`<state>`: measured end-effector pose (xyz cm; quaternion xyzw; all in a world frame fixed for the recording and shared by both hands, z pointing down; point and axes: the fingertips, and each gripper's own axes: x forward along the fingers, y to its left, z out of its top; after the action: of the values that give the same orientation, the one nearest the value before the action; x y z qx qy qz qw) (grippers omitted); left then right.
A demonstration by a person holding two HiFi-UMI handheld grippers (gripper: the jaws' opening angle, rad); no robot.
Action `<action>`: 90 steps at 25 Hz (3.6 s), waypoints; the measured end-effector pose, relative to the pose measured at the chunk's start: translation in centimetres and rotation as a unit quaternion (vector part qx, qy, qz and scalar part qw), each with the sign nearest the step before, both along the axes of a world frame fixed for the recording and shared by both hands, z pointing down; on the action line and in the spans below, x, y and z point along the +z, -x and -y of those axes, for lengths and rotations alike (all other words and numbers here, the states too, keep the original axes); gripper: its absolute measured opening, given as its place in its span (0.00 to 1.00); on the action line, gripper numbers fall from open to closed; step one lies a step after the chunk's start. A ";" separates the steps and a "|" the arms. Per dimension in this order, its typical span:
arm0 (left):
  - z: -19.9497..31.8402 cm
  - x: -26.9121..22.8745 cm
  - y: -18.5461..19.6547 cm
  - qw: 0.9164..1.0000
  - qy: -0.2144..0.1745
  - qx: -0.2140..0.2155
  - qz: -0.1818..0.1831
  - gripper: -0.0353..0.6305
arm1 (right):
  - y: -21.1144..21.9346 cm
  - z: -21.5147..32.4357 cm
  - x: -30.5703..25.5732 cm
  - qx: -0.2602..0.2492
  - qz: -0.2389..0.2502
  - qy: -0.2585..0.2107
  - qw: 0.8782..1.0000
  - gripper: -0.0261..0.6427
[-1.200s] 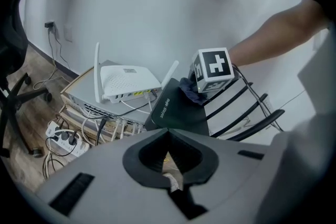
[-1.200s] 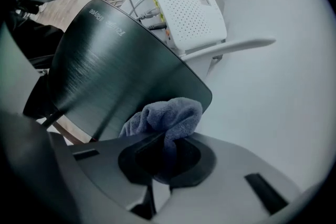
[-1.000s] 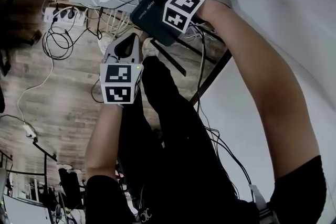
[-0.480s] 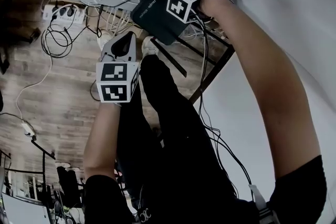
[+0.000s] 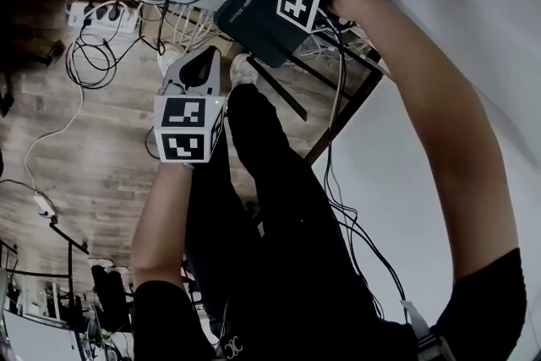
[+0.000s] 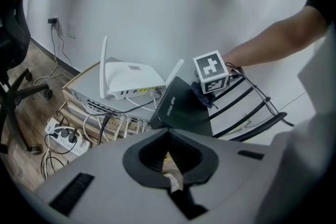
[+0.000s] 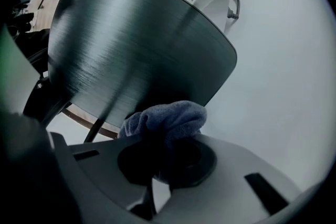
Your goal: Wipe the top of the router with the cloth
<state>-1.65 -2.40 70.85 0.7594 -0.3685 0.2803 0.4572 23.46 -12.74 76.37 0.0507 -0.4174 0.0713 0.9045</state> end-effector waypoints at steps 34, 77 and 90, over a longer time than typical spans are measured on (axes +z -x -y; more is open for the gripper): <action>-2.1 0.4 -0.3 1.000 0.009 0.002 -0.014 0.05 | 10.9 -12.3 -1.5 0.066 0.162 0.131 0.976 0.06; -1.9 0.2 0.4 0.999 0.007 -0.006 -0.032 0.05 | 18.2 -10.7 -1.9 0.111 0.297 0.026 0.948 0.06; -1.5 -0.3 0.0 1.000 0.007 -0.004 -0.029 0.05 | 18.5 -7.5 -1.9 0.194 0.329 -0.062 0.922 0.06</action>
<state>-1.62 -0.92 70.56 0.7624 -0.3568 0.2588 0.4738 5.01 -5.25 74.48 0.1604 -0.6774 0.2317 0.6795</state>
